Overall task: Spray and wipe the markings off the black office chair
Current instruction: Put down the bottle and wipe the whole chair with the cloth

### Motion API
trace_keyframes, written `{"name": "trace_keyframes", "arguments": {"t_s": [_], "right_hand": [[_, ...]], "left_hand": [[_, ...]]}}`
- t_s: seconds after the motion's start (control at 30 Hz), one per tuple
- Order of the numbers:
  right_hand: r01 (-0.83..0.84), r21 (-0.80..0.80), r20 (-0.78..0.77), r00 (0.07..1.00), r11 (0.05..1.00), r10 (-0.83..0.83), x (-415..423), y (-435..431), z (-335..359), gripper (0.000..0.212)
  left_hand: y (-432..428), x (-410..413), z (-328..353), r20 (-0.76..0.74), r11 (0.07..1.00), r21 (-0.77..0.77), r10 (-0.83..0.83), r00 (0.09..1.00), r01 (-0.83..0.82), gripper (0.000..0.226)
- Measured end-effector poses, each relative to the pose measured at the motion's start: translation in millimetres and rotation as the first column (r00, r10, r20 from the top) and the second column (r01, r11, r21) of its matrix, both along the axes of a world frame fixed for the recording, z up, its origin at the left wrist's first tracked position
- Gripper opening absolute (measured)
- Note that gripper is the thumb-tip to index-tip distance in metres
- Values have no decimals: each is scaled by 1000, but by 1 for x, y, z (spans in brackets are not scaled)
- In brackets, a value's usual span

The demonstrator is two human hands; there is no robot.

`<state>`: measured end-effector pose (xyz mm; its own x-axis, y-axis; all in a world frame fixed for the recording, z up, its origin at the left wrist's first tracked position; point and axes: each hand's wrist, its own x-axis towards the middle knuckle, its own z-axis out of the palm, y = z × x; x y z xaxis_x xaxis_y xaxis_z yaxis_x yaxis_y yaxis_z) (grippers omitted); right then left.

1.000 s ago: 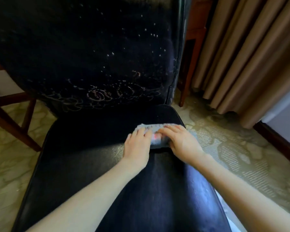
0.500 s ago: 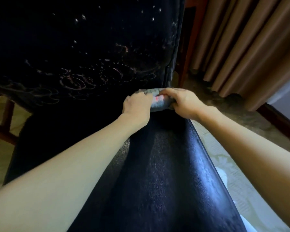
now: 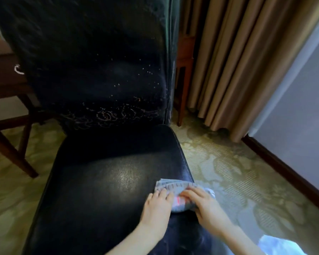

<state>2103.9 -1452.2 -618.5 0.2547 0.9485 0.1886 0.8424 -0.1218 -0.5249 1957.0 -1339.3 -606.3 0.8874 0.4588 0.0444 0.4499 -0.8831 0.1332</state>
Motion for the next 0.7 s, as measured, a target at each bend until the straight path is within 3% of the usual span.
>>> {"name": "trace_keyframes", "arguments": {"t_s": [0.17, 0.27, 0.33, 0.4, 0.5, 0.7], "right_hand": [[12, 0, 58, 998, 1000, -12, -32, -38, -20, 58], [17, 22, 90, 996, 1000, -19, -38, -33, -13, 53], [38, 7, 83, 996, 999, -39, -33, -19, -10, 56], [62, -18, 103, 993, 998, -60, -19, 3, -9, 55], [84, -16, 127, 989, 996, -82, 7, 48, -7, 55], [161, -63, 175, 974, 985, -147, 82, 173, -3, 52]], "left_hand": [[-33, -39, -2, -47, 998, 43, -35, 998, 37, 53], [-31, -47, -2, -26, 997, 58, -53, 998, 54, 34], [-19, -40, -4, -28, 998, 41, -50, 998, 51, 51], [2, -27, -1, -32, 1000, 15, 15, 999, -15, 64], [45, 3, 2, -13, 997, 14, 71, 997, -71, 67], [156, 84, 1, 69, 984, 92, 146, 987, -152, 50]]}}
